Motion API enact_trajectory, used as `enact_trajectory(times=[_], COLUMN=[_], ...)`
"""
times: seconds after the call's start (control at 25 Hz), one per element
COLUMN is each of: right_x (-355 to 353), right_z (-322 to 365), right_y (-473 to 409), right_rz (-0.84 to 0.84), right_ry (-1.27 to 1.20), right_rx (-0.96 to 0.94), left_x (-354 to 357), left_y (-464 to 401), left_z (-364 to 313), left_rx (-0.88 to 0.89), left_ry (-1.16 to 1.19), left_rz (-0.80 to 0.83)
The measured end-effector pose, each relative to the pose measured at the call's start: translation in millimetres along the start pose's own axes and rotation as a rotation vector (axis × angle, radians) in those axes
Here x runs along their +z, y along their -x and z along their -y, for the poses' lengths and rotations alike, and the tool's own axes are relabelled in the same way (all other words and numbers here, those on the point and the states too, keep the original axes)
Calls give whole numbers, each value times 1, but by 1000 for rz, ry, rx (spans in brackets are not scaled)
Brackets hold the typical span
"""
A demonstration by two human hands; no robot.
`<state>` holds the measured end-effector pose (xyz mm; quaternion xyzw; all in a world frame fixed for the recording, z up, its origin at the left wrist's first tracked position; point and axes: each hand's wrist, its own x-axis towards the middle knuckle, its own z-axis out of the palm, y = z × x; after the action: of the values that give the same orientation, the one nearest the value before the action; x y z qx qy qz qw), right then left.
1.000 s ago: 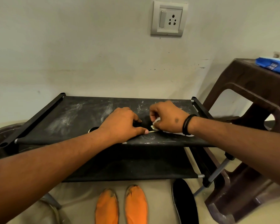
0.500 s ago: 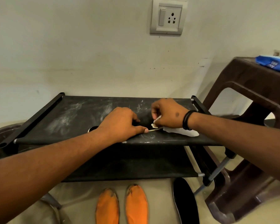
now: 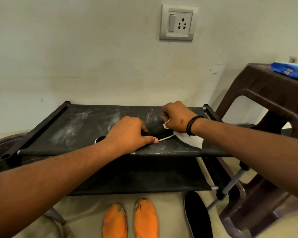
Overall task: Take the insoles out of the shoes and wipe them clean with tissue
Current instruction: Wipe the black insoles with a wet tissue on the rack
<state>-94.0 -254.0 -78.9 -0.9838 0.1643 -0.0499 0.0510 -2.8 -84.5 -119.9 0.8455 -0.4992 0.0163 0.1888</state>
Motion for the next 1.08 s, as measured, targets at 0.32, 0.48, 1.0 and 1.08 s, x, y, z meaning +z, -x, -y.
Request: enact_trajectory(times=[0.32,0.48,1.0,1.08], right_x=[4,0,9,12], right_z=[27,0,34,39], right_y=[8,-8,-7,-11], right_rz=[97,-56,30,40], right_ry=[-184,205,2,-151], right_rx=[-124,38,-198,-200], left_x=[-4,-4,-5,-6], left_y=[3,5,5,4], left_z=[-5,-6,-6,-6], left_rx=[-99,-96,-66,-55], left_ry=[-26,-32,-20,-20], left_rz=[2,-18,-15,-14])
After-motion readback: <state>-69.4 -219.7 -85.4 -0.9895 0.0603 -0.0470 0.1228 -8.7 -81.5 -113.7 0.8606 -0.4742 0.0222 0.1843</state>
